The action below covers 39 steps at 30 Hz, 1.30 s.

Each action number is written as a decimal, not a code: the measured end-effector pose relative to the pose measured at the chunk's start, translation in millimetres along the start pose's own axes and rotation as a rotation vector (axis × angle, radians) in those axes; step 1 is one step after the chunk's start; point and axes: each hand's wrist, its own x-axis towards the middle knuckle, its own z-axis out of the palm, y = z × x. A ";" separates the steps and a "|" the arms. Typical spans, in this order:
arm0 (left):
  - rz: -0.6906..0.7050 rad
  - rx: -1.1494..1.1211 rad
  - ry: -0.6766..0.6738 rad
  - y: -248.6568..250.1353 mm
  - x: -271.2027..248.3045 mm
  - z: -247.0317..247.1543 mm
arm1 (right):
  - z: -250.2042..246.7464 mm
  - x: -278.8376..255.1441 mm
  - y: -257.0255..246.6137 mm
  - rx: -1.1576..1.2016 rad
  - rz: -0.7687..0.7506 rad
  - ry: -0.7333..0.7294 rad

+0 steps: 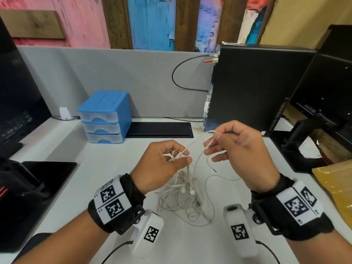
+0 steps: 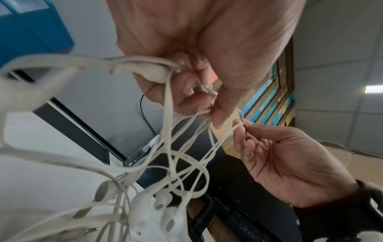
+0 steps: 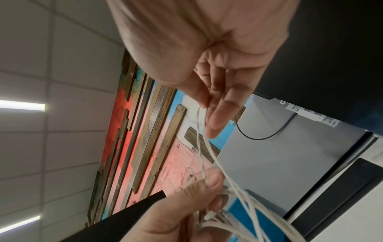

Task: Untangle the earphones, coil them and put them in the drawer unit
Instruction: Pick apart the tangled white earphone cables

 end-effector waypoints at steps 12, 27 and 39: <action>0.012 0.028 -0.059 -2.7 2.9 -2.5 | -4.6 -0.4 -15.9 0.385 0.087 -0.078; -0.042 0.038 0.040 -5.4 11.9 -18.6 | -42.5 12.5 -25.2 0.241 0.078 0.037; 0.065 0.011 -0.050 7.7 10.8 -29.9 | -22.7 8.1 -8.3 -0.043 0.198 -0.337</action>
